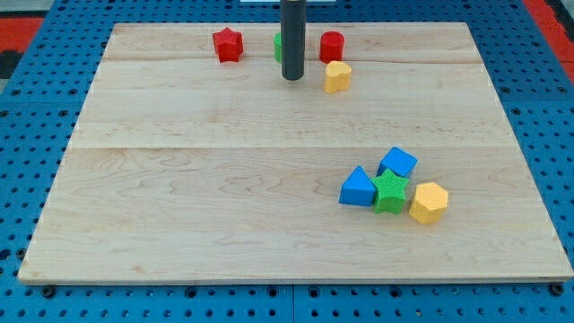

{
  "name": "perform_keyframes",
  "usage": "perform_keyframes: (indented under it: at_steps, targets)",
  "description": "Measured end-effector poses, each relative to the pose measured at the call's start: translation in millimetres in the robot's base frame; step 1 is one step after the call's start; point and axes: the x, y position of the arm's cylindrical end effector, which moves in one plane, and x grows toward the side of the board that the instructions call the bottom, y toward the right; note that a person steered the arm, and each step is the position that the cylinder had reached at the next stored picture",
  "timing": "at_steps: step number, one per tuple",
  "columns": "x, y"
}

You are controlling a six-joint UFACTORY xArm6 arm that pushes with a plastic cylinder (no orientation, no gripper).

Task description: Place the yellow heart above the blue cube

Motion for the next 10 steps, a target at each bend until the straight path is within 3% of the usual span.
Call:
perform_keyframes:
  at_steps: [2, 3, 4, 6, 7, 8, 9, 10]
  targets:
    - [2.0, 57.7]
    - [60.2, 75.4]
    - [42.4, 7.2]
    - [0.8, 44.5]
    - [53.5, 118.7]
    - [72.4, 129.4]
    - [37.2, 122.0]
    - [62.8, 176.6]
